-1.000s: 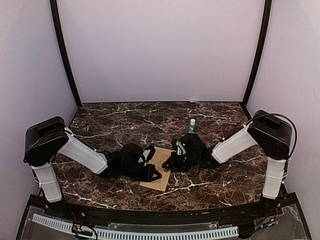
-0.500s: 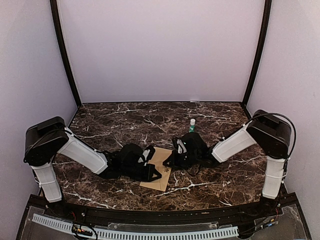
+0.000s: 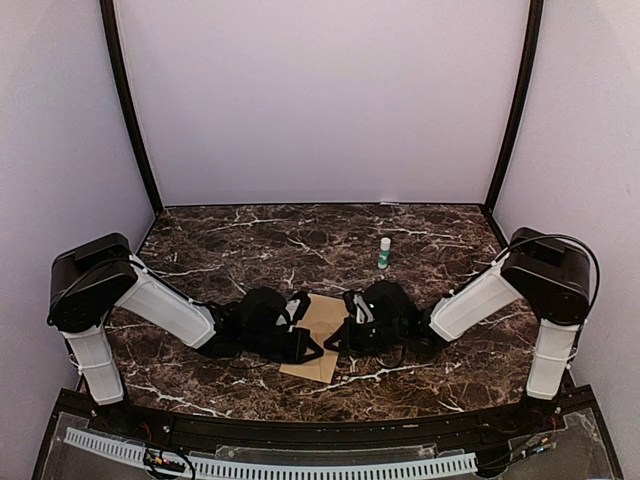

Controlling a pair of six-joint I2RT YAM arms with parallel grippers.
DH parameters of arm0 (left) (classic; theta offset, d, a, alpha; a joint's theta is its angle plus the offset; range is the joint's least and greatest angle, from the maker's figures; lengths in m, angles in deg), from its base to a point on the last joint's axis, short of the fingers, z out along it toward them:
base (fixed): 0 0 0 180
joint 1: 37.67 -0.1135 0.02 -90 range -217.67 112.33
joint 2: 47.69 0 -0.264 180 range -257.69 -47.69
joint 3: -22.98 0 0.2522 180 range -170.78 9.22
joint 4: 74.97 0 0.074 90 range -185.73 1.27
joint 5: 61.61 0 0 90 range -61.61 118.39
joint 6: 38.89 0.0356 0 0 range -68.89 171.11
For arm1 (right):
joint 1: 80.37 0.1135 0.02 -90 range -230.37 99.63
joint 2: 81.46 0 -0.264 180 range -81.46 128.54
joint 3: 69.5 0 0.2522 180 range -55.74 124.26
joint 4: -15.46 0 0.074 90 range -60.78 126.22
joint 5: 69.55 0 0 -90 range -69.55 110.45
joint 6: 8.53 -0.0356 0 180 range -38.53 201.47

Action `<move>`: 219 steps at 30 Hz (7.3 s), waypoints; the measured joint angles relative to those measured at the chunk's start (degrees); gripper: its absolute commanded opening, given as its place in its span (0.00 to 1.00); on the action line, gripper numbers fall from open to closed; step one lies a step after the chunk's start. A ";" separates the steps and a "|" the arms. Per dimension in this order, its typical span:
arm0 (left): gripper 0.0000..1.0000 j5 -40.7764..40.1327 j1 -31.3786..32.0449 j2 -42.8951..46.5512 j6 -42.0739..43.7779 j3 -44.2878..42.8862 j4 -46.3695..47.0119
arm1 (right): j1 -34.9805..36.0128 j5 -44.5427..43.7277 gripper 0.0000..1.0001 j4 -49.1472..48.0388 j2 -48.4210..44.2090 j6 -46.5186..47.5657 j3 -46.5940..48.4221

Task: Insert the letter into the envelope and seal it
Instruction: Seal the envelope flap on the envelope, then reset both arms

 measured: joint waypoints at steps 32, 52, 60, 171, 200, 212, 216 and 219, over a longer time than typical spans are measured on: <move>0.00 0.09 0.00 0.02 0.04 1.01 1.75 | -3.58 -0.26 0.00 1.66 1.51 0.68 2.69; 0.05 -1.25 2.89 1.11 4.61 -3.04 -6.67 | -3.78 0.57 0.00 0.61 2.78 1.77 3.72; 0.03 -2.38 3.80 1.11 4.81 -3.04 -6.97 | -3.78 0.57 0.00 1.27 2.91 2.03 4.24; 0.00 -3.89 4.11 1.97 -0.02 0.76 -2.62 | -6.95 5.99 0.00 -2.86 2.36 4.79 0.42; 0.33 -5.86 4.13 2.97 4.48 -7.06 -13.66 | -8.74 7.74 0.23 8.81 -6.14 9.70 2.01; 0.72 -14.47 3.41 26.27 9.81 -8.28 -24.90 | -9.07 -2.01 0.70 23.52 -29.40 15.89 4.68; 0.74 -14.25 0.04 29.49 10.71 -8.22 -27.87 | -9.73 -7.19 0.86 28.79 -34.05 17.73 4.37; 0.77 -12.83 -5.77 31.10 11.52 -7.10 -28.59 | -11.32 -10.14 0.92 32.15 -37.27 19.26 3.04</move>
